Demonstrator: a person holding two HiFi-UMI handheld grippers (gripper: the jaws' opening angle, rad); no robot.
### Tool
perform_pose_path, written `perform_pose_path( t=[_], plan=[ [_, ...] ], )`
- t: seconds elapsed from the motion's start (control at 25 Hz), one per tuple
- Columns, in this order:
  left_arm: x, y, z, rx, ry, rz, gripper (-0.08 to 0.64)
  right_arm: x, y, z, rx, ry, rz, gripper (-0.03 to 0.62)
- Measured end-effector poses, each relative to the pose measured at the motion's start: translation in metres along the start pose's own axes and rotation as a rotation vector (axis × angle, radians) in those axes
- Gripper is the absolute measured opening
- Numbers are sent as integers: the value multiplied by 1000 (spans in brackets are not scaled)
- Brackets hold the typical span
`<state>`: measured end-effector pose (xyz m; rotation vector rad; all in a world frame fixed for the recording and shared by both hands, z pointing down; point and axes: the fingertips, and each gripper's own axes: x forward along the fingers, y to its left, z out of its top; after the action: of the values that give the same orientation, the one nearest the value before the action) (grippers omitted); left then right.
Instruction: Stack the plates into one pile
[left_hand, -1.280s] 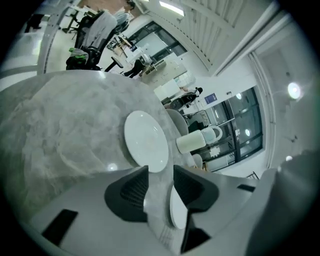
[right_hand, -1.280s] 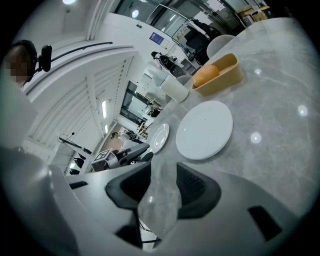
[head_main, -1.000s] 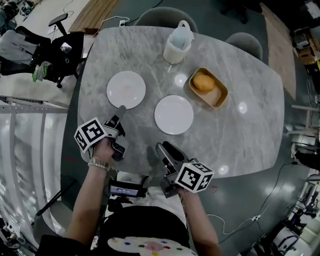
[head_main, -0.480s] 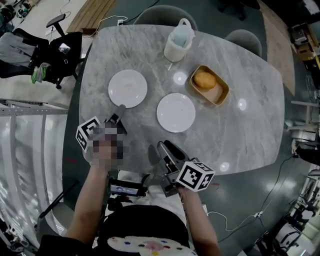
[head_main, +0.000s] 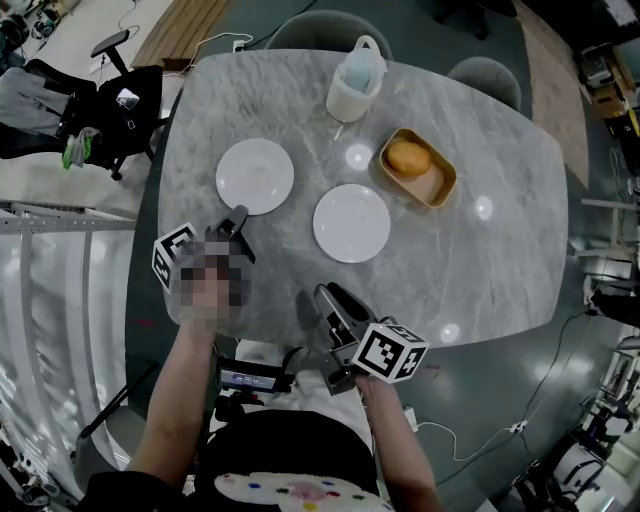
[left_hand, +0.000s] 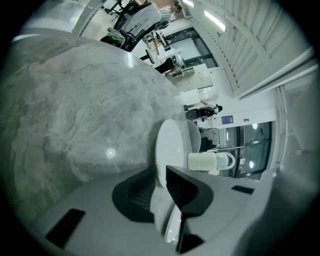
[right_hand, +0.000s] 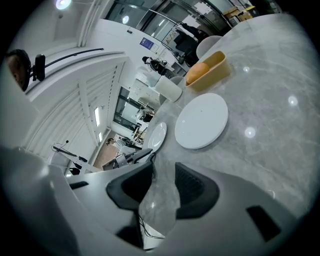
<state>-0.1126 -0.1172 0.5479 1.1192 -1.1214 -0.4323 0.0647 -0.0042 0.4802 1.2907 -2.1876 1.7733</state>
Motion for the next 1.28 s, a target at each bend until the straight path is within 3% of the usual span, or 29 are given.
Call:
perform_pose_path(
  t=[0.08, 0.68, 1.28],
  plan=[
    [0, 6, 0, 4, 11, 34, 39, -1, 0, -1, 3, -1, -1, 129],
    [-14, 14, -15, 34, 47, 51, 39, 2, 3, -11, -36, 36, 3, 121],
    [-61, 42, -47, 33, 98, 64, 37, 16, 12, -54, -46, 125, 22, 115]
  ],
)
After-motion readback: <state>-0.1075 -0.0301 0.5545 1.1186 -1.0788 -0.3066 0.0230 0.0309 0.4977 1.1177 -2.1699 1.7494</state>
